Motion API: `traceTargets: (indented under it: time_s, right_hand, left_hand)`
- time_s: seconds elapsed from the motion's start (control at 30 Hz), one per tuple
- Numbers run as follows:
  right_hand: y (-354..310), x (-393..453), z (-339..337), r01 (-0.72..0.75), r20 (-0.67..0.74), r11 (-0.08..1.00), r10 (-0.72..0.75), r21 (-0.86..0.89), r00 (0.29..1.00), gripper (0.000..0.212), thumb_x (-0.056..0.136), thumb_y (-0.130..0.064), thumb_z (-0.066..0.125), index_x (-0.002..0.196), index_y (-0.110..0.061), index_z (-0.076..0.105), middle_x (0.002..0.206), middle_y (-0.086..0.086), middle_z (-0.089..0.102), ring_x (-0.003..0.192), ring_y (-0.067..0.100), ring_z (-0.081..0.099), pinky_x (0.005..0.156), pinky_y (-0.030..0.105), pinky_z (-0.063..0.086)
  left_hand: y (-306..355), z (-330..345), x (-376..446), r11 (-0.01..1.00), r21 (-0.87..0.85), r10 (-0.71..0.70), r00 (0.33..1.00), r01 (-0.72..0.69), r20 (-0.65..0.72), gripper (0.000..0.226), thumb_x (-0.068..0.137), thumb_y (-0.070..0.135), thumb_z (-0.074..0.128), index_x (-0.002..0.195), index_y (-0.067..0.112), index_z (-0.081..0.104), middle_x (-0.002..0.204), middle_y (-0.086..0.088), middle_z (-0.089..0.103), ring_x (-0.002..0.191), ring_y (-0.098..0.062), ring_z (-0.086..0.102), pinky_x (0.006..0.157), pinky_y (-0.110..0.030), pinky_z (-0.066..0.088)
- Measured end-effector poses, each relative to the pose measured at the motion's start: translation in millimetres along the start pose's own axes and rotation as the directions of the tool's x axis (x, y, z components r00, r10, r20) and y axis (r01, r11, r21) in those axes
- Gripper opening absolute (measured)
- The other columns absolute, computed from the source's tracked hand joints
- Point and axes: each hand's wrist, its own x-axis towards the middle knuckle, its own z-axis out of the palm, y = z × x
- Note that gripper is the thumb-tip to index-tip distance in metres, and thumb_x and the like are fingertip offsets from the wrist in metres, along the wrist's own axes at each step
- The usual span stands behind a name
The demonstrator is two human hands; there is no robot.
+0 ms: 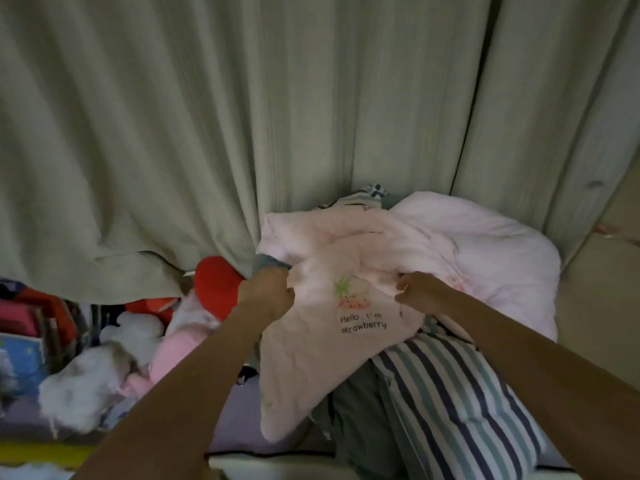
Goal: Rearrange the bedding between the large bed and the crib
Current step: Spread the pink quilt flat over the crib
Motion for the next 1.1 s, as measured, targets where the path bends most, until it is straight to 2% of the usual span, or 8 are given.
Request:
traceTargets:
  time_s: [0.27, 0.43, 0.6, 0.7, 0.77, 0.93, 1.03, 1.1]
  right_hand:
    - [-1, 105, -33, -0.122, -0.105, 0.992, 0.12, -0.012, 0.987, 0.071, 0.093, -0.04, 0.054, 0.149, -0.017, 0.018, 0.153, 0.011, 0.024, 0.139, 0.028, 0.028, 0.113, 0.038, 0.027]
    - [21, 158, -55, -0.223, -0.271, 0.97, 0.191, -0.096, 0.944, 0.095, 0.083, -0.053, 0.062, 0.152, -0.025, 0.004, 0.158, 0.011, -0.018, 0.147, 0.029, -0.007, 0.117, 0.049, 0.005]
    - [51, 229, -61, -0.222, -0.298, 0.946, 0.146, -0.238, 0.943, 0.107, 0.076, -0.065, 0.062, 0.151, -0.023, 0.0, 0.157, 0.014, -0.018, 0.145, 0.031, -0.016, 0.115, 0.053, -0.003]
    - [80, 262, -50, -0.261, -0.278, 0.932, 0.189, -0.252, 0.942, 0.092, 0.08, -0.06, 0.06, 0.147, -0.016, 0.015, 0.157, 0.019, -0.009, 0.146, 0.036, -0.007, 0.115, 0.056, 0.001]
    - [91, 276, -38, -0.231, -0.255, 0.971, 0.21, -0.055, 0.944, 0.068, 0.088, -0.05, 0.054, 0.14, -0.013, 0.027, 0.151, 0.019, 0.025, 0.139, 0.037, 0.025, 0.113, 0.055, 0.021]
    - [76, 275, -32, 0.027, -0.502, 0.957, 0.129, 0.29, 0.855, 0.03, 0.096, -0.025, 0.047, 0.119, -0.006, 0.042, 0.097, 0.008, 0.061, 0.084, 0.029, 0.059, 0.072, 0.04, 0.047]
    - [56, 257, -55, 0.244, -0.617, 0.908, 0.019, 0.339, 0.787, 0.011, 0.093, -0.013, 0.053, 0.098, -0.007, 0.044, 0.076, -0.002, 0.052, 0.065, 0.018, 0.05, 0.058, 0.03, 0.036]
    - [39, 239, -73, 0.342, -0.655, 0.868, -0.026, 0.359, 0.755, 0.012, 0.091, -0.009, 0.054, 0.092, -0.011, 0.043, 0.069, -0.007, 0.048, 0.061, 0.01, 0.046, 0.055, 0.028, 0.033]
  left_hand:
    - [-3, -17, 161, 0.998, 0.047, 0.045, 0.996, -0.049, 0.072, 0.051, 0.099, 0.032, 0.041, 0.144, 0.01, 0.032, 0.143, -0.01, 0.038, 0.127, -0.027, 0.042, 0.101, -0.038, 0.036]
    - [30, 14, 229, 0.997, 0.04, 0.049, 0.976, -0.059, 0.21, 0.07, 0.096, 0.041, 0.046, 0.15, 0.01, 0.014, 0.155, -0.015, 0.016, 0.143, -0.034, 0.016, 0.114, -0.046, 0.022]
    - [61, 48, 273, 0.994, 0.094, 0.042, 0.982, -0.06, 0.184, 0.085, 0.093, 0.048, 0.049, 0.152, 0.016, -0.003, 0.159, -0.013, -0.006, 0.146, -0.035, -0.007, 0.117, -0.049, 0.006]
    - [71, 65, 297, 0.995, 0.086, 0.023, 0.979, -0.041, 0.204, 0.091, 0.091, 0.052, 0.051, 0.152, 0.017, -0.006, 0.159, -0.011, -0.009, 0.146, -0.034, -0.01, 0.117, -0.048, 0.001]
    - [73, 75, 310, 0.997, 0.076, 0.017, 0.979, -0.033, 0.202, 0.093, 0.089, 0.053, 0.054, 0.152, 0.018, -0.005, 0.16, -0.01, -0.003, 0.146, -0.035, -0.006, 0.118, -0.049, 0.003]
    - [67, 90, 307, 0.998, -0.036, -0.035, 0.963, 0.046, 0.267, 0.097, 0.085, 0.061, 0.054, 0.152, 0.02, -0.002, 0.155, -0.009, 0.022, 0.143, -0.03, 0.019, 0.116, -0.05, 0.008]
    - [58, 82, 298, 0.956, -0.265, -0.054, 0.961, 0.128, 0.271, 0.068, 0.087, 0.06, 0.052, 0.141, 0.019, 0.041, 0.142, -0.005, 0.047, 0.13, -0.026, 0.043, 0.111, -0.045, 0.029]
    - [58, 68, 278, 0.872, -0.479, -0.02, 0.985, 0.1, 0.171, 0.041, 0.091, 0.051, 0.053, 0.108, 0.015, 0.065, 0.109, -0.003, 0.066, 0.102, -0.022, 0.059, 0.086, -0.028, 0.045]
